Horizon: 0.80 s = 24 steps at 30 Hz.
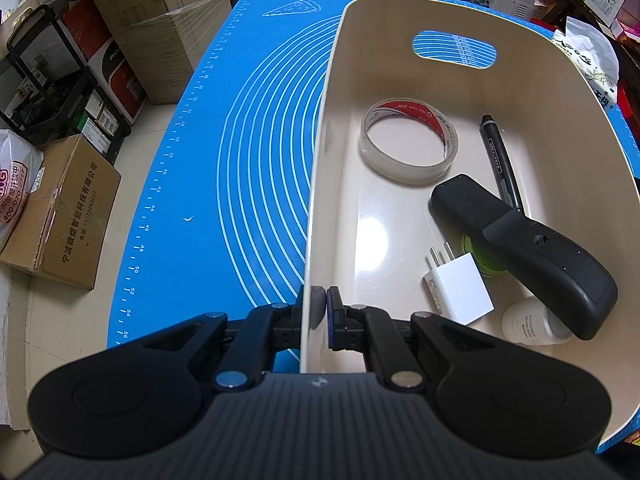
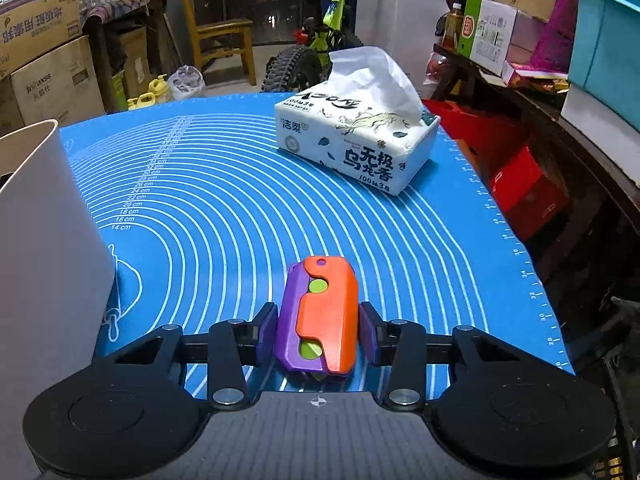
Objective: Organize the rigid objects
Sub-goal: 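Carry the orange-purple toy into the bin and release it with the right gripper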
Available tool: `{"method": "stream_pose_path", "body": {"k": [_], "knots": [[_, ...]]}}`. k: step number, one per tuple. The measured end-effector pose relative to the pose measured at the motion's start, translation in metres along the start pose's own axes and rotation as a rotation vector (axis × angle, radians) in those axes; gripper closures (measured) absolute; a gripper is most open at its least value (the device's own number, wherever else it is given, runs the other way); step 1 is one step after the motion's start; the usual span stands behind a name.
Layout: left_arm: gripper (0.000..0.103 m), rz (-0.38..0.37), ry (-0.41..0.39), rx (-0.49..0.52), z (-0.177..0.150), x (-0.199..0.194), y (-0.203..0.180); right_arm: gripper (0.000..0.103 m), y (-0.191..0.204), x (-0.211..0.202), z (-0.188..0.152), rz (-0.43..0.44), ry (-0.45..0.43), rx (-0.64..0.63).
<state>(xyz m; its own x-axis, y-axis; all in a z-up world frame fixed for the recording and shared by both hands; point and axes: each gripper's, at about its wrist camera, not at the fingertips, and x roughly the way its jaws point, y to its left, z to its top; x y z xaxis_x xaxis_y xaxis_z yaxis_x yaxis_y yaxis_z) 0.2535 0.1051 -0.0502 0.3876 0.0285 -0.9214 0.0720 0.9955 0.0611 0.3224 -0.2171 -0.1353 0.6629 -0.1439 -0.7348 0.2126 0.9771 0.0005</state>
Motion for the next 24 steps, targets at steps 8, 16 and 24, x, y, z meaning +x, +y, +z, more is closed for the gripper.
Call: {"method": "stream_pose_path", "body": {"k": [8,16,24], "knots": [[0.094,-0.001,0.0,-0.001,0.0,0.0,0.0,0.054,-0.004,-0.03,0.001,0.023,-0.075,-0.015],[0.094,-0.001,0.0,-0.002,0.0,0.0,0.001,0.054,-0.002,-0.089,0.009,0.097,-0.174,-0.049],[0.094,0.002,0.0,-0.003,-0.001,0.001,0.0,0.054,0.032,-0.145,0.02,0.26,-0.269,-0.093]]}}
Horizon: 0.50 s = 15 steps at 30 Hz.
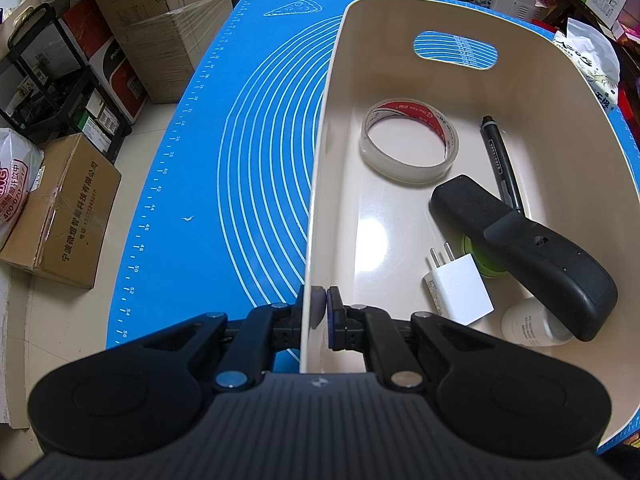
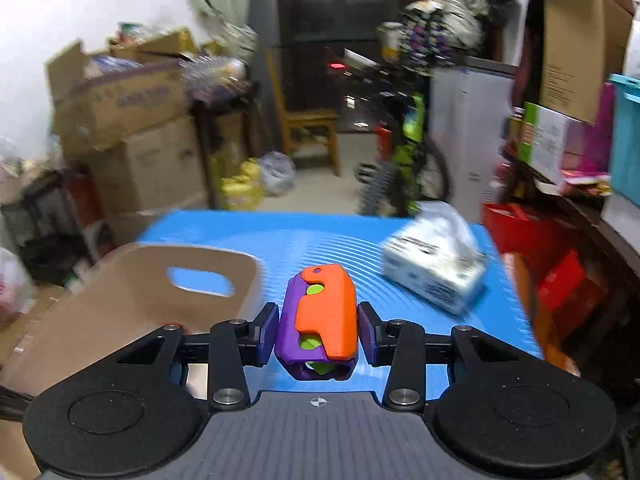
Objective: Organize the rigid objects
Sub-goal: 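Carry the orange-purple toy into the bin and release it with the right gripper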
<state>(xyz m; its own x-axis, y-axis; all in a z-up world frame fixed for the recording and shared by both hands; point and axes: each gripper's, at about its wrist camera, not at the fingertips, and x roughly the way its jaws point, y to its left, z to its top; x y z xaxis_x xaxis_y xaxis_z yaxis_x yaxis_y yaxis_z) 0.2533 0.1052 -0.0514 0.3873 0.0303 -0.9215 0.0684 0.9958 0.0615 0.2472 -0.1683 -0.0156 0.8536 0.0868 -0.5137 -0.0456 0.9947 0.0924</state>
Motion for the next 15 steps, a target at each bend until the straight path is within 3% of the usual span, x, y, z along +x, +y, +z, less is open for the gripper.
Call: {"method": "stream_pose_path", "body": {"k": [7,15], "knots": [[0.094,-0.001,0.0,0.0,0.0,0.0,0.0,0.054,0.055,-0.008,0.005,0.142,0.013,-0.093],[0.094,-0.001,0.0,0.0,0.0,0.0,0.0,0.054,0.11,0.013,-0.007,0.2,0.127,-0.218]]}}
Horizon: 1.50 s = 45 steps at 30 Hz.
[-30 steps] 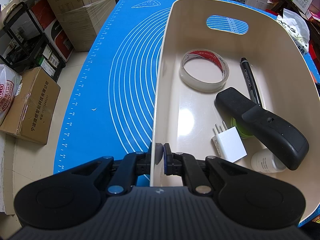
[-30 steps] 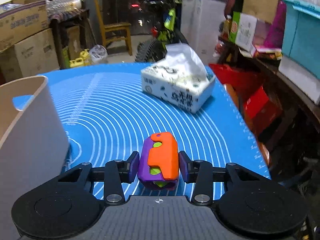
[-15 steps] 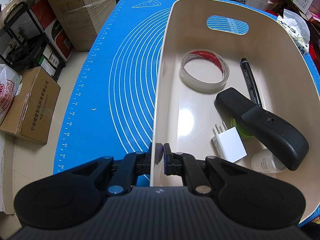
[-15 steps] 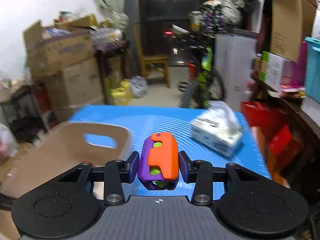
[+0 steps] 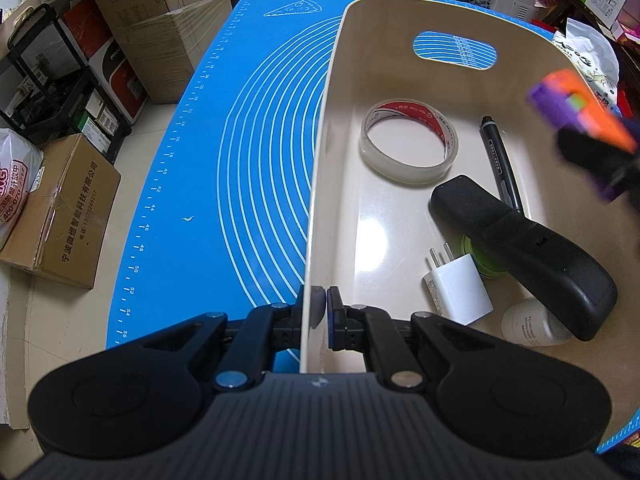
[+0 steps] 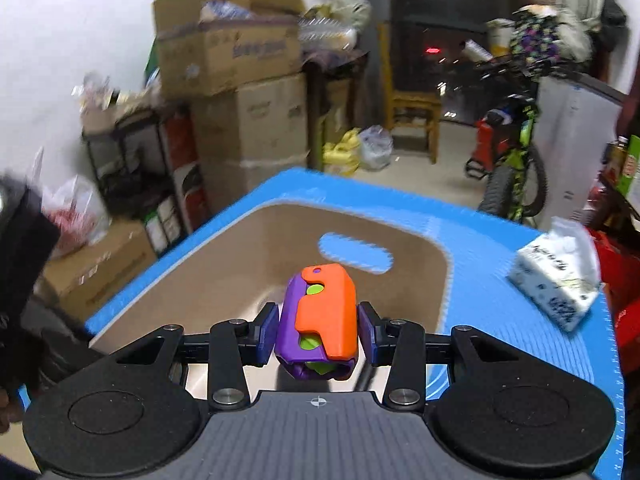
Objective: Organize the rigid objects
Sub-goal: 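Carry the orange-purple toy into the bin and release it with the right gripper, then move the right gripper to the silver key ring and grasp it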
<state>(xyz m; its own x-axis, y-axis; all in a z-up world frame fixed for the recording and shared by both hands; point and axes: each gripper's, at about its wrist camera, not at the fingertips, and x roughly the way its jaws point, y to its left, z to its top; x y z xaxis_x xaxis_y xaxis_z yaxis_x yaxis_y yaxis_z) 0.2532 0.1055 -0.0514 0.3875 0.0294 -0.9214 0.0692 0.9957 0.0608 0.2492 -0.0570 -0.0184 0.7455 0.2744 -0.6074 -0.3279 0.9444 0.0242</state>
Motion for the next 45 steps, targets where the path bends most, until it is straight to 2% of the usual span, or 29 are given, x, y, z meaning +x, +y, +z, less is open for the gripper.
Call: {"method": "stream_pose_path", "body": {"k": [6,13,18,21,23,25,32,37,39,42,45], "knots": [[0.094,-0.001,0.0,0.001,0.001,0.0,-0.002,0.054,0.02,0.024,-0.011,0.036,0.134,-0.063],[0.094,-0.001,-0.001,0.001,0.001,0.0,-0.002,0.055,0.029,0.046,-0.02,0.024,0.283,-0.121],[0.094,0.002,-0.001,0.003,0.002,-0.002,-0.002,0.055,0.038,0.051,-0.016,0.009,0.324,-0.158],[0.094,0.0,-0.002,0.002,0.002,-0.003,-0.001,0.046,0.039,0.051,-0.015,0.008,0.327,-0.152],[0.094,-0.001,-0.004,0.003,0.002,-0.003,-0.001,0.039,0.035,0.048,-0.017,0.032,0.313,-0.13],[0.094,0.0,-0.002,0.003,0.001,-0.003,0.0,0.028,0.03,0.04,-0.017,0.025,0.267,-0.11],[0.094,-0.002,-0.003,0.002,0.001,-0.003,0.0,0.027,-0.002,0.012,-0.005,0.008,0.139,0.0],[0.094,-0.002,-0.003,0.002,0.001,-0.003,0.0,0.019,-0.025,-0.017,-0.002,-0.029,0.022,0.041],[0.094,-0.002,-0.003,0.003,0.001,-0.003,0.0,0.018,-0.036,-0.026,-0.002,-0.063,-0.02,0.063],[0.094,-0.002,-0.003,0.002,0.001,-0.003,0.001,0.007,-0.054,-0.038,-0.006,-0.13,-0.075,0.097],[0.094,-0.002,-0.003,0.003,0.001,-0.003,0.0,0.007,-0.077,-0.045,-0.013,-0.169,-0.097,0.157]]}}
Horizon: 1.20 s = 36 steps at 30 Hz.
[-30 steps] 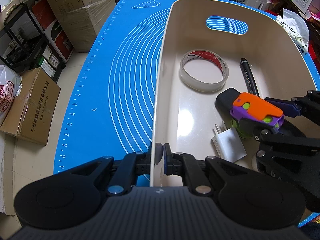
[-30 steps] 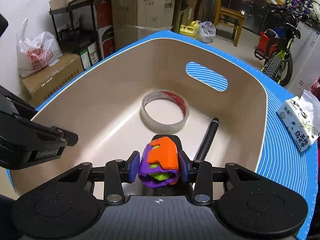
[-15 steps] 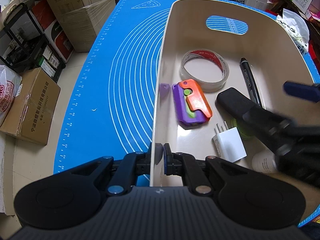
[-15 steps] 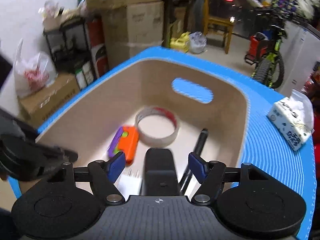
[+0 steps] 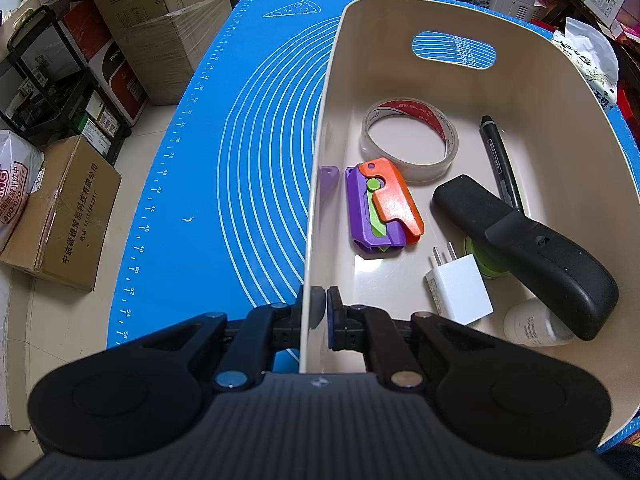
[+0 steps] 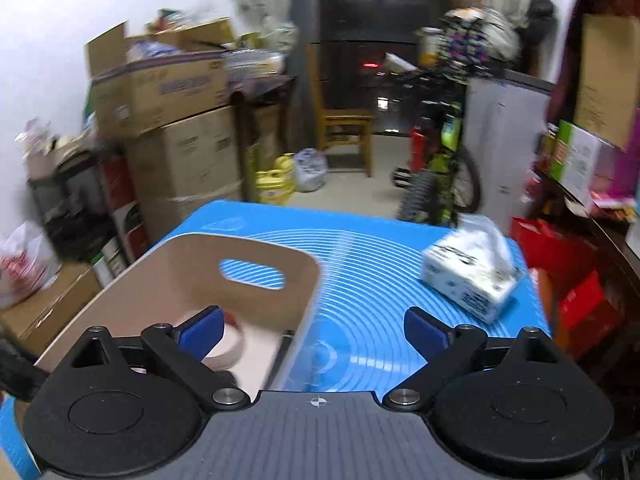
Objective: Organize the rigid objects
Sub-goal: 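Move the right gripper to the silver key ring and grasp it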
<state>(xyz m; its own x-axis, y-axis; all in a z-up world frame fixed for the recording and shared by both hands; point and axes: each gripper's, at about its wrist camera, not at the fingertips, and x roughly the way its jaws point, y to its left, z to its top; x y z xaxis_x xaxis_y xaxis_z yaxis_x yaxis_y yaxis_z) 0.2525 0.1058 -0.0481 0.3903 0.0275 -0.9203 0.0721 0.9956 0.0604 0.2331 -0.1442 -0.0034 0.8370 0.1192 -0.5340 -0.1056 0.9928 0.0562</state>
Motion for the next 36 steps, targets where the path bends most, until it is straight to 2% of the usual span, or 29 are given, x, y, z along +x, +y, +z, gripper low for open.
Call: {"method": "stream_pose_path", "body": {"k": [7,12,16,23,28,31,33,36], "knots": [[0.094,-0.001,0.0,-0.001,-0.001,0.0,0.001,0.006,-0.054,0.02,-0.027,-0.116,0.072,0.082],[0.094,-0.001,0.0,-0.001,-0.001,0.0,0.002,0.007,-0.078,0.041,-0.058,-0.153,0.162,0.102],[0.094,-0.001,0.0,-0.001,-0.001,0.0,0.002,0.007,-0.079,0.056,-0.077,-0.156,0.22,0.085],[0.094,-0.001,0.0,-0.001,-0.001,0.0,0.002,0.012,-0.052,0.075,-0.09,-0.142,0.289,-0.07],[0.094,-0.002,0.0,-0.001,-0.001,0.0,0.002,0.025,-0.038,0.092,-0.092,-0.147,0.325,-0.118],[0.094,-0.003,0.0,-0.001,-0.001,0.0,0.002,0.027,-0.038,0.095,-0.091,-0.144,0.322,-0.129],[0.094,-0.003,0.0,-0.001,-0.001,0.0,0.002,0.037,-0.039,0.094,-0.091,-0.166,0.312,-0.141],[0.094,-0.003,0.0,-0.001,-0.001,0.0,0.002,0.044,-0.042,0.091,-0.09,-0.172,0.301,-0.133]]}}
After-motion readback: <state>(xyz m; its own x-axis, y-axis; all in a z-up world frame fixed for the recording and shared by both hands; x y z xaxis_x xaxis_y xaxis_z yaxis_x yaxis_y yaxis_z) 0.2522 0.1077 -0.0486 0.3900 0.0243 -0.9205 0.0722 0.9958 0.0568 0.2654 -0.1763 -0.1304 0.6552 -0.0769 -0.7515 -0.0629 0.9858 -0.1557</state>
